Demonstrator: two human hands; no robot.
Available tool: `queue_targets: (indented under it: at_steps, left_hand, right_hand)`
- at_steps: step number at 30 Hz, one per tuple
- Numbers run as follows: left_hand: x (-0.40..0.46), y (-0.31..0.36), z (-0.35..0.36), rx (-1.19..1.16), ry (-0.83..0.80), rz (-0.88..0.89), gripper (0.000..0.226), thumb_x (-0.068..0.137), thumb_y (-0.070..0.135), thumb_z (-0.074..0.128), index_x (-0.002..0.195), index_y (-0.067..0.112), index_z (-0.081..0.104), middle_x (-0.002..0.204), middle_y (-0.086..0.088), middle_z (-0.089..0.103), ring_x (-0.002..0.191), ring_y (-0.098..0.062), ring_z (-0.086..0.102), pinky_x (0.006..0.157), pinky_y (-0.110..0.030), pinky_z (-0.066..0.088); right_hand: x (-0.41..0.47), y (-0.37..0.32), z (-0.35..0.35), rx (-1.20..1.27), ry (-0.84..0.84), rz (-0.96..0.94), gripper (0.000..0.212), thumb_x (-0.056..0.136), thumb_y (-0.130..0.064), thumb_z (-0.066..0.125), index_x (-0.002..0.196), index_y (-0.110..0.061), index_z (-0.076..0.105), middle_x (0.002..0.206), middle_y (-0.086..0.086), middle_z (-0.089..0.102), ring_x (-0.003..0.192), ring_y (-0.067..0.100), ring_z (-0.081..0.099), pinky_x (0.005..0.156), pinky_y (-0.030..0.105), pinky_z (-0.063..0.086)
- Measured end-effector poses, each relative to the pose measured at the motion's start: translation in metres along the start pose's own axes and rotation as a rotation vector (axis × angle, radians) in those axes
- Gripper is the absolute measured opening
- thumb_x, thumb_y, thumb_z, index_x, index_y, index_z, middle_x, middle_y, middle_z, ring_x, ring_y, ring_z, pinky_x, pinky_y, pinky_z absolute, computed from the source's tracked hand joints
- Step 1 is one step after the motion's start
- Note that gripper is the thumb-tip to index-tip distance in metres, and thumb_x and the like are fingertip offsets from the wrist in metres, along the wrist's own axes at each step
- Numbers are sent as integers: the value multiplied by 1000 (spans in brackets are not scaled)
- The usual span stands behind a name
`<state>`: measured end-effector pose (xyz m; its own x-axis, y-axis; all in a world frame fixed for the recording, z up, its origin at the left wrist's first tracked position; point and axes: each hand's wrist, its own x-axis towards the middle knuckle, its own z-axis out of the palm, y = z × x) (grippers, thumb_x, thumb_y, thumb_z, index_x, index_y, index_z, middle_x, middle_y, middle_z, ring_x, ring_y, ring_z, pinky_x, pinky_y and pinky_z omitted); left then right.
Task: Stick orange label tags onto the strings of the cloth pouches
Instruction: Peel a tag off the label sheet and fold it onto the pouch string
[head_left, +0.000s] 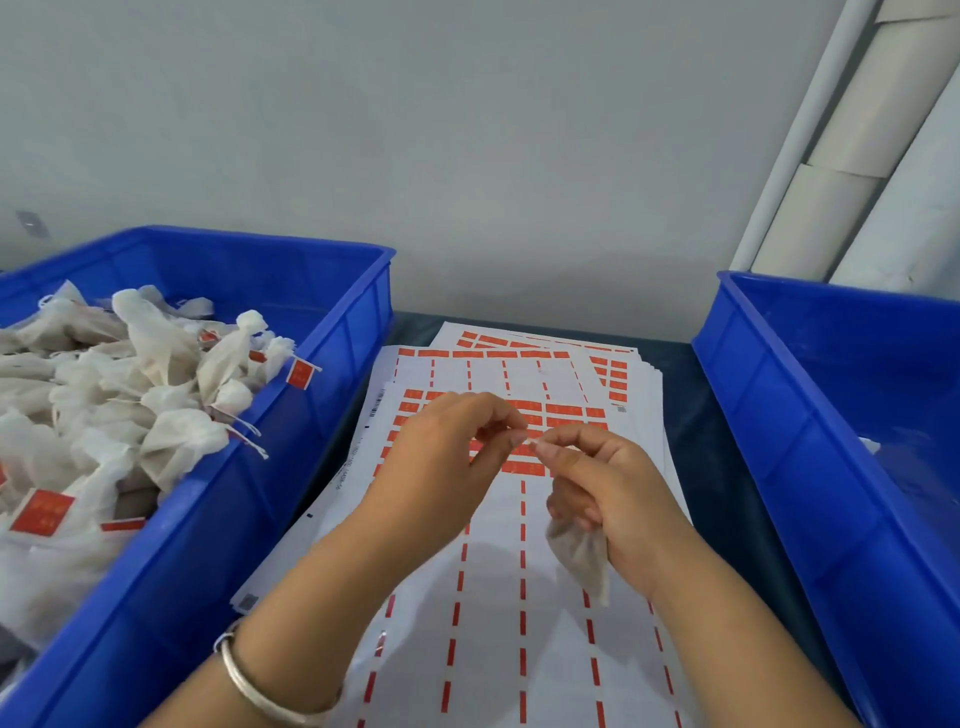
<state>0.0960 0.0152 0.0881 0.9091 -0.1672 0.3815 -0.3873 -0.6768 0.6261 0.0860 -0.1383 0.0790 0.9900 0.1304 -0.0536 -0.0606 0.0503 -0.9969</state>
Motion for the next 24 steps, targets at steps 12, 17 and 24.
queue_targets:
  at_steps: [12, 17, 24]
  left_hand:
    - [2, -82, 31, 393, -512, -265, 82, 73, 73, 50, 142, 44, 19, 154, 17, 9, 143, -14, 7, 114, -46, 11]
    - [1, -74, 52, 463, -459, -258, 77, 74, 76, 42, 142, 43, 24, 154, 15, 15, 143, -16, 8, 113, -45, 8]
    - [4, -70, 67, 347, -310, -301, 63, 82, 63, 49, 137, 34, 42, 149, 15, 28, 141, -14, 18, 111, -42, 19]
  right_hand:
    - [21, -2, -6, 132, -6, 7, 25, 90, -14, 61, 72, -24, 74, 48, -1, 53, 37, 7, 38, 55, 24, 46]
    - [38, 17, -10, 179, 31, 79, 14, 92, -16, 60, 81, -17, 70, 44, -1, 46, 38, 8, 37, 56, 25, 46]
    - [50, 51, -17, 423, -40, 146, 27, 94, -21, 55, 71, -21, 71, 43, -3, 38, 38, 8, 36, 55, 24, 47]
